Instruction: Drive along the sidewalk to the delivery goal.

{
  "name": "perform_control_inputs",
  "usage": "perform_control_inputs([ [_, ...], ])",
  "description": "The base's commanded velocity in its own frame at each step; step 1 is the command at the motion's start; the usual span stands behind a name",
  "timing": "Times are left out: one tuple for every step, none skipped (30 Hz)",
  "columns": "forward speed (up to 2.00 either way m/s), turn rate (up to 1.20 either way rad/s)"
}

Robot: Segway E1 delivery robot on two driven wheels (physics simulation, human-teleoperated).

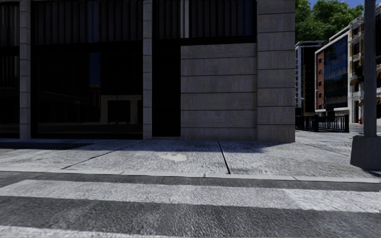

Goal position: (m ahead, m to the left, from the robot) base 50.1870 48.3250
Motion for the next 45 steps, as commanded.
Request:
perform_control_inputs([
  [2.0,0.0],
  [2.0,0.0],
  [2.0,0.0],
  [2.0,0.0],
  [2.0,0.0],
  [2.0,0.0],
  [2.0,0.0],
  [2.0,0.0],
  [2.0,0.0],
  [2.0,0.0],
  [2.0,0.0],
  [2.0,0.0],
  [2.0,0.0],
  [2.0,0.0],
  [2.0,0.0],
  [2.0,0.0],
  [2.0,0.0],
  [2.0,0.0],
  [2.0,0.0],
  [2.0,0.0],
  [2.0,0.0],
  [2.0,0.0],
  [2.0,0.0],
  [2.0,0.0],
  [2.0,0.0],
  [2.0,0.05],
  [2.0,0.09],
  [2.0,0.13],
  [2.0,0.13],
  [2.0,0.2],
  [1.92,0.33],
  [1.74,0.38],
  [1.74,0.38],
  [1.64,0.38],
  [1.58,0.43],
  [1.56,0.47],
  [1.54,0.5],
  [1.54,0.5],
  [1.54,0.54],
  [1.54,0.58],
  [1.51,0.59],
  [1.49,0.6],
  [1.49,0.6],
  [1.42,0.6],
  [1.4,0.6],
])
